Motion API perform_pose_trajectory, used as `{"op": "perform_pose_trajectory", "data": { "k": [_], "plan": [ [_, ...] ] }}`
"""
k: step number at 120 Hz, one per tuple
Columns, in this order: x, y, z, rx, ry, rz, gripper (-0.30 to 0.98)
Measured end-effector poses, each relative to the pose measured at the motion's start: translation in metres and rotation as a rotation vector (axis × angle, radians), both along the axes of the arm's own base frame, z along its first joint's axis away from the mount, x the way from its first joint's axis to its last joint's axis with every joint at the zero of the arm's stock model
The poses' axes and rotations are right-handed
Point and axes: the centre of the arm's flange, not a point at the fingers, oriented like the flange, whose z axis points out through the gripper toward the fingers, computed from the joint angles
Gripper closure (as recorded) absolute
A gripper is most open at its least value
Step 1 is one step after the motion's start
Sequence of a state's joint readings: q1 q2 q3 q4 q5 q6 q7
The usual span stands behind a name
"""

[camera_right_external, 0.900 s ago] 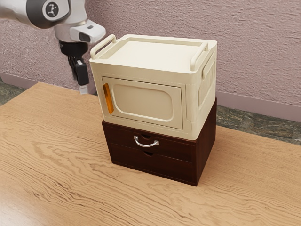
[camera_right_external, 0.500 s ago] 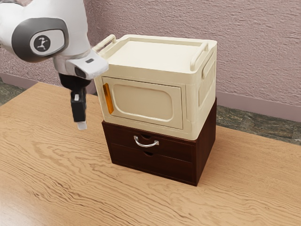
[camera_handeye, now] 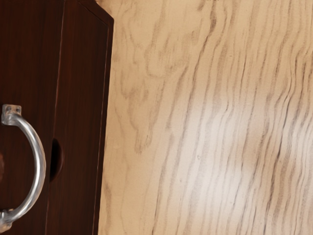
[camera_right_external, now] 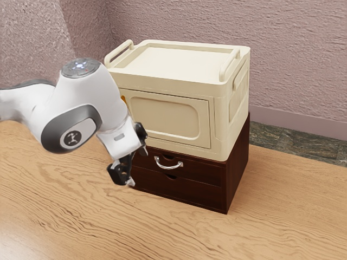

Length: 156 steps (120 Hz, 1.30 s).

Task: Pull the drawer handle with one arm to open the drawer

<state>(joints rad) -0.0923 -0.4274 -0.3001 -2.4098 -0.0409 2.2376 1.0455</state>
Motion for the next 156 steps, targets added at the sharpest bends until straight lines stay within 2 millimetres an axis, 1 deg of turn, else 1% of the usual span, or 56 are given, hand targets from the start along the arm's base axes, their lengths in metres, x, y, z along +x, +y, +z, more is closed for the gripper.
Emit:
{"op": "perform_pose_trajectory", "data": {
  "k": [12, 34, 51, 67, 85, 117, 125, 140, 156],
  "plan": [
    [0.013, 0.005, -0.006, 0.001, -0.028, -0.054, 0.11],
    [0.035, 0.008, -0.033, -0.004, -0.058, -0.146, 0.25],
    [0.049, 0.012, -0.043, -0.009, -0.098, -0.192, 0.31],
    [0.062, 0.019, -0.057, -0.012, -0.118, -0.218, 0.34],
    [0.070, 0.019, -0.066, -0.013, -0.140, -0.255, 0.39],
    [0.079, 0.018, -0.087, -0.012, -0.145, -0.303, 0.44],
    [0.082, 0.023, -0.090, -0.011, -0.144, -0.302, 0.45],
    [0.083, 0.028, -0.094, -0.020, -0.143, -0.292, 0.53],
    [0.080, 0.025, -0.098, -0.027, -0.136, -0.302, 0.61]
  ]
}}
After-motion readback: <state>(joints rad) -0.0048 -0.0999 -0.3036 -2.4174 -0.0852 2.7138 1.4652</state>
